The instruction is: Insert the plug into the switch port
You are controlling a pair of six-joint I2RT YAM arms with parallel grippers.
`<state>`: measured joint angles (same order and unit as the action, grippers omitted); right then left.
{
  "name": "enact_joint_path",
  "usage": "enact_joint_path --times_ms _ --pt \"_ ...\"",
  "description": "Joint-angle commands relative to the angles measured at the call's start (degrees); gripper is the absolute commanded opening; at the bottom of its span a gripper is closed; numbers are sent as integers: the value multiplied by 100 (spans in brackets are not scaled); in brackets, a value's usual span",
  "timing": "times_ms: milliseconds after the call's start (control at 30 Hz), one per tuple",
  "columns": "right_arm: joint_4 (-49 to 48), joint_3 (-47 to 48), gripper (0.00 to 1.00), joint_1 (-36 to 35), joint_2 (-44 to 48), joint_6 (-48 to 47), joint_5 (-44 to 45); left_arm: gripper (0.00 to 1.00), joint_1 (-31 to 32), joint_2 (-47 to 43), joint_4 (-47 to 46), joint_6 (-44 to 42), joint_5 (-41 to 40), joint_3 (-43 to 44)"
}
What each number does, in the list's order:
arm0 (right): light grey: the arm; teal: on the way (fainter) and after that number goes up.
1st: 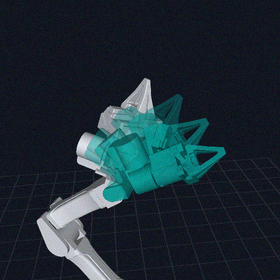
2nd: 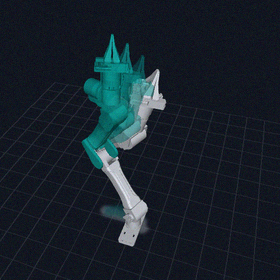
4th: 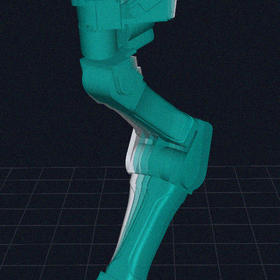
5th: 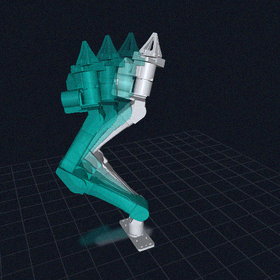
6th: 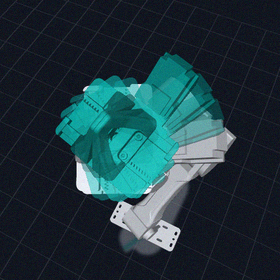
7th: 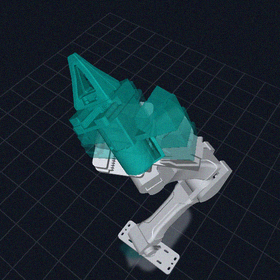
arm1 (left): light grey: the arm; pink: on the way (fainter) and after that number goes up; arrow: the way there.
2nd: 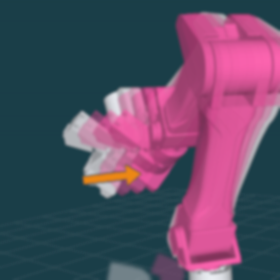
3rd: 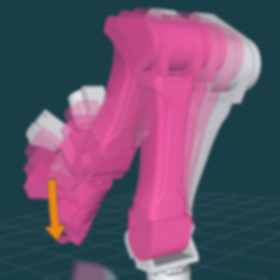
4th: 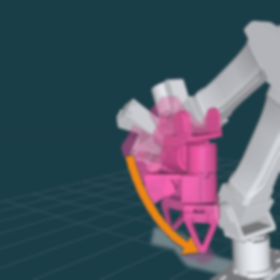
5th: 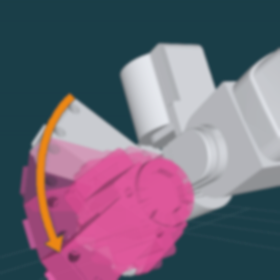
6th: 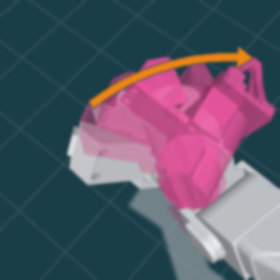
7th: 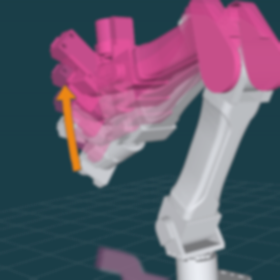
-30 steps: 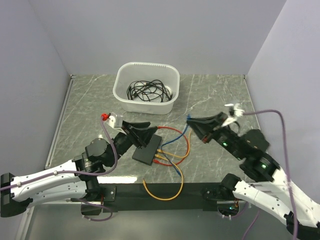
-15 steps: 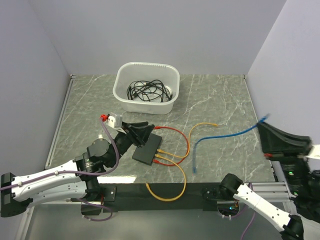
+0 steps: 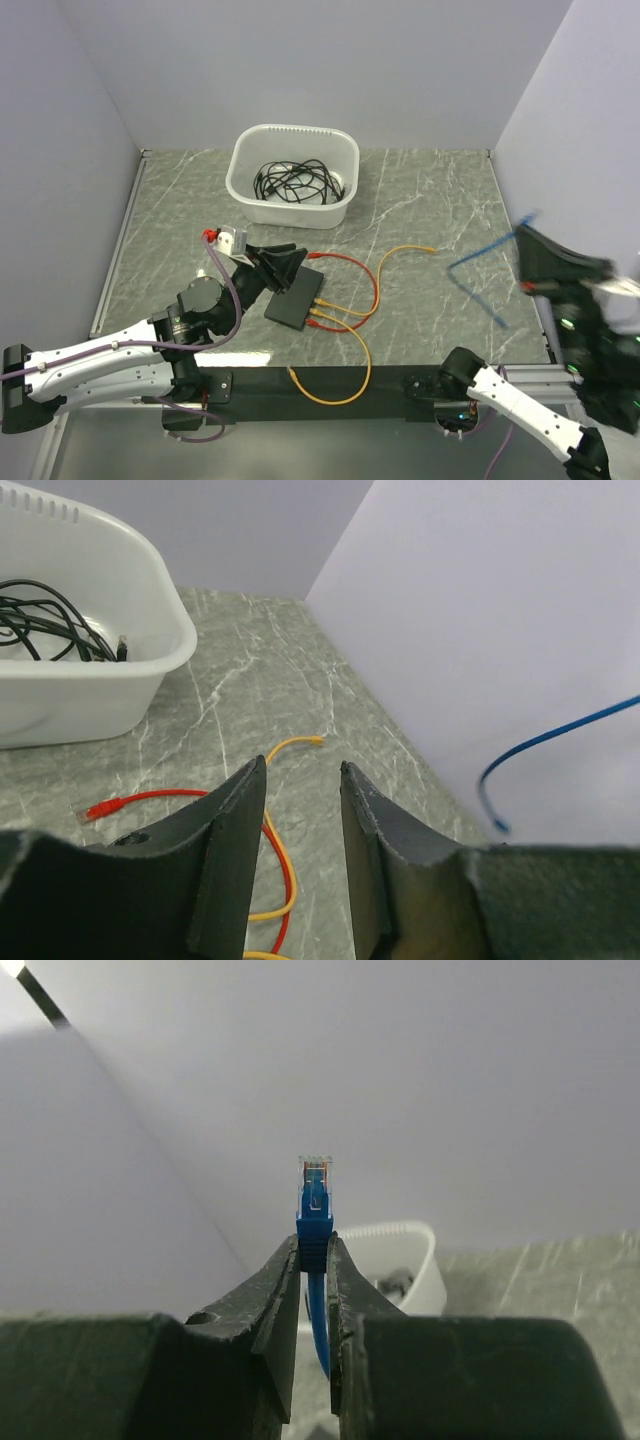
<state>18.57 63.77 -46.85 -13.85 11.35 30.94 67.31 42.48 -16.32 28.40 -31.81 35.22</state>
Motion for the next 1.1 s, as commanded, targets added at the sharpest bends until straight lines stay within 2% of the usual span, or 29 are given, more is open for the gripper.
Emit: enact_joint_path --times_ms 0,33,167,267,367,533,667,800,867,933,1067 --pt "341 -688 0 -26 -1075 655 -149 41 10 -55 40 121 -150 90" --pt "79 -1195 0 -26 -1398 744 -228 41 2 -134 67 148 -185 47" --pt "-746 -2225 0 -17 -2331 1123 -413 41 -7 -433 146 201 -281 -129" --pt "-1475 -2640 0 -8 -3096 1211 -658 41 -16 -670 295 192 -334 -226" --pt "-2039 -2764 0 -8 -3773 1220 -1010 41 -16 -864 454 183 -413 -297" --pt "-2383 -2554 0 -8 -4923 1238 -1676 42 -77 -978 638 244 -642 -463" --pt "-2735 -2668 0 -35 -5461 1351 -2153 45 -288 -830 656 341 -546 -587" --pt "-2806 -2835 0 -43 -5778 1649 -2014 44 -999 -417 753 587 270 -613" --pt "-2832 -2914 0 -43 -6006 1878 -1908 41 -1666 -65 726 814 1014 -639" --pt "-2911 -2958 0 -52 -6270 1976 -1881 39 -2192 198 596 982 1404 -727" --pt "-2789 -2923 0 -70 -6665 2064 -1661 40 -2704 533 42 913 1976 -1052"
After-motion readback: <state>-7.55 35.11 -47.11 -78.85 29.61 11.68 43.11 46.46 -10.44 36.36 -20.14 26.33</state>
